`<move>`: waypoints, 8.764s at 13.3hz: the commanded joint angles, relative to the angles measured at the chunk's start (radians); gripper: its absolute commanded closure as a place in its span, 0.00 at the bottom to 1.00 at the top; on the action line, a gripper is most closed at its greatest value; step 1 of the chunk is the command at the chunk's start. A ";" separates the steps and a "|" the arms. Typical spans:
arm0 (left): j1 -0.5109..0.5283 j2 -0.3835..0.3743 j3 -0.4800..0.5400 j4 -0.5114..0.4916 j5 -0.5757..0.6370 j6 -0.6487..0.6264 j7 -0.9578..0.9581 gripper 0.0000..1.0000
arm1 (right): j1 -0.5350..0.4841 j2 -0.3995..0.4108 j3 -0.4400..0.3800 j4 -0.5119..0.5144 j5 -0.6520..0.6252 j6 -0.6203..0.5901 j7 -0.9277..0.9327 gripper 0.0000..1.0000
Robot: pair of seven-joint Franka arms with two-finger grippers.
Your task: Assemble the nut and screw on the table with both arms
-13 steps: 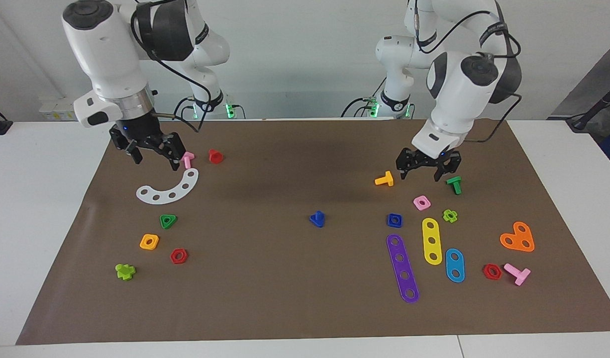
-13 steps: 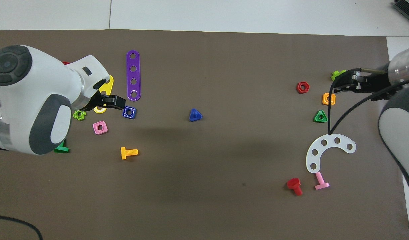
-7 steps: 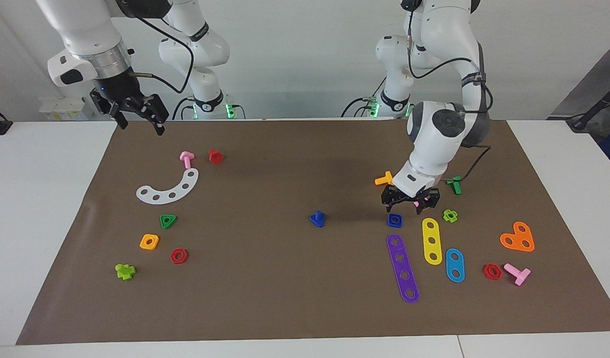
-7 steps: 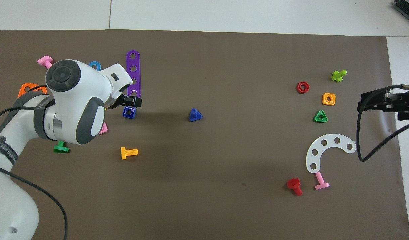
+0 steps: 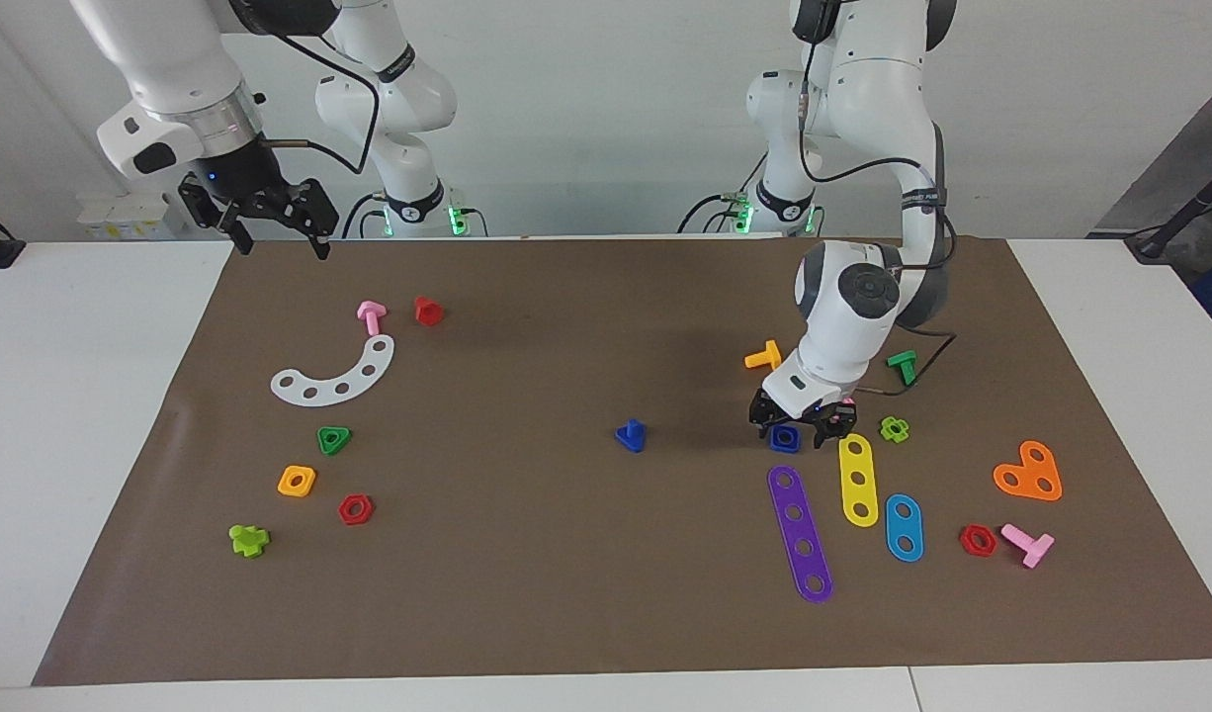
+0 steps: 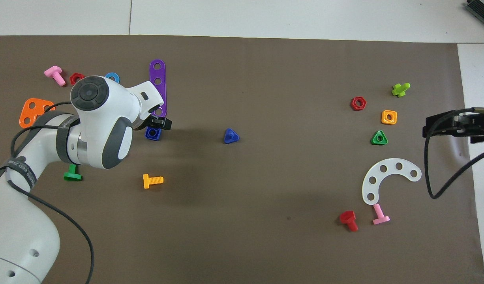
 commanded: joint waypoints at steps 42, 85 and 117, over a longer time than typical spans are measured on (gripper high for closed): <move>-0.288 0.133 0.017 0.385 -0.087 -0.291 -0.552 0.82 | -0.036 0.010 0.016 -0.059 0.035 0.062 0.013 0.00; -0.361 0.216 0.031 0.492 -0.067 -0.347 -0.613 0.84 | 0.052 0.010 -0.069 -0.059 0.041 0.056 0.016 0.00; -0.368 0.219 0.032 0.393 -0.041 -0.203 -0.630 0.44 | 0.041 0.013 -0.070 -0.057 0.035 0.085 -0.060 0.00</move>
